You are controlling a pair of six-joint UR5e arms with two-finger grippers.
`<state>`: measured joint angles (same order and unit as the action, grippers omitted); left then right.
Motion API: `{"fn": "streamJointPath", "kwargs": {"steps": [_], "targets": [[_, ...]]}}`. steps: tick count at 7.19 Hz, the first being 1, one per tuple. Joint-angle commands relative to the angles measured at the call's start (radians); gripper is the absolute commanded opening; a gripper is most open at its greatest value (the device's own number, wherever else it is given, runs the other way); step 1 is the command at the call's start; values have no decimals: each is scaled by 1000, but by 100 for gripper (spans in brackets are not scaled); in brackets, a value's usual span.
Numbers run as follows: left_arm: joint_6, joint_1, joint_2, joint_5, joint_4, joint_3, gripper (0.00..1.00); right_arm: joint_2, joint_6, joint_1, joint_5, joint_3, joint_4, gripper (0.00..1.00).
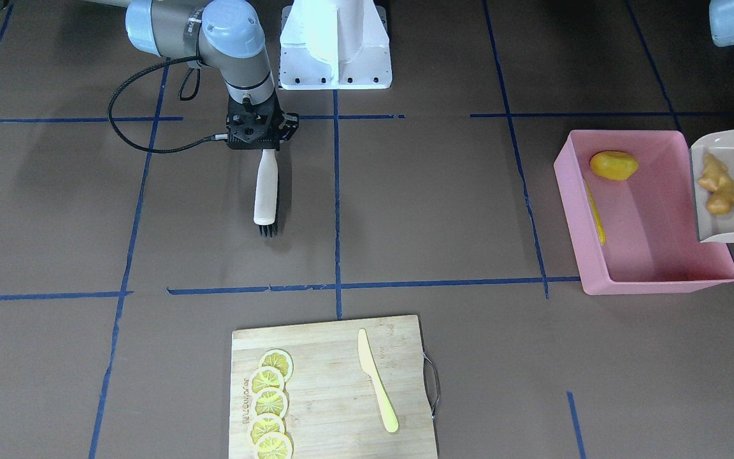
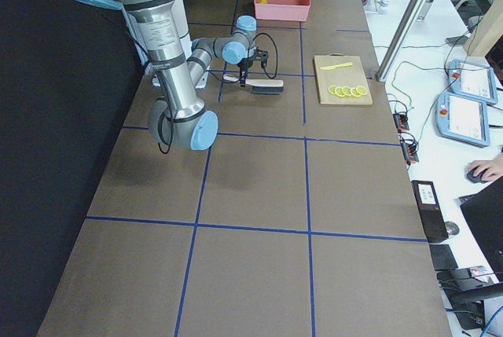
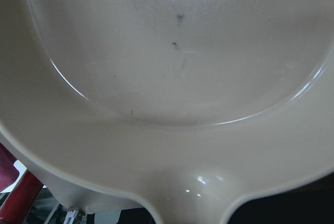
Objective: Sweep and dump trash into bin
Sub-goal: 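Tilt the dustpan over the pink bin with the left gripper to dump the vegetables, then hold the emptied dustpan tilted over the pink bin with the left gripper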
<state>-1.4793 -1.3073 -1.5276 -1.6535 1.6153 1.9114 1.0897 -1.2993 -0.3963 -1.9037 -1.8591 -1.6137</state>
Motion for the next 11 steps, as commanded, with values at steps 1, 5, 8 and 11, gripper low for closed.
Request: {"fn": "streamJointPath", "kwargs": {"steps": [1,5,8,11], "targets": [[-4,6,-5,15,0,1,0,-1,0,2,0,0,0,0],[-53,11,-32,81,-26,15,0,-1,0,2,0,0,0,0],[-61,13,-39,90,-52,40,0,-1,0,4,0,0,0,0],[-59,19,-42,83,-61,38,0,-1,0,4,0,0,0,0]]}}
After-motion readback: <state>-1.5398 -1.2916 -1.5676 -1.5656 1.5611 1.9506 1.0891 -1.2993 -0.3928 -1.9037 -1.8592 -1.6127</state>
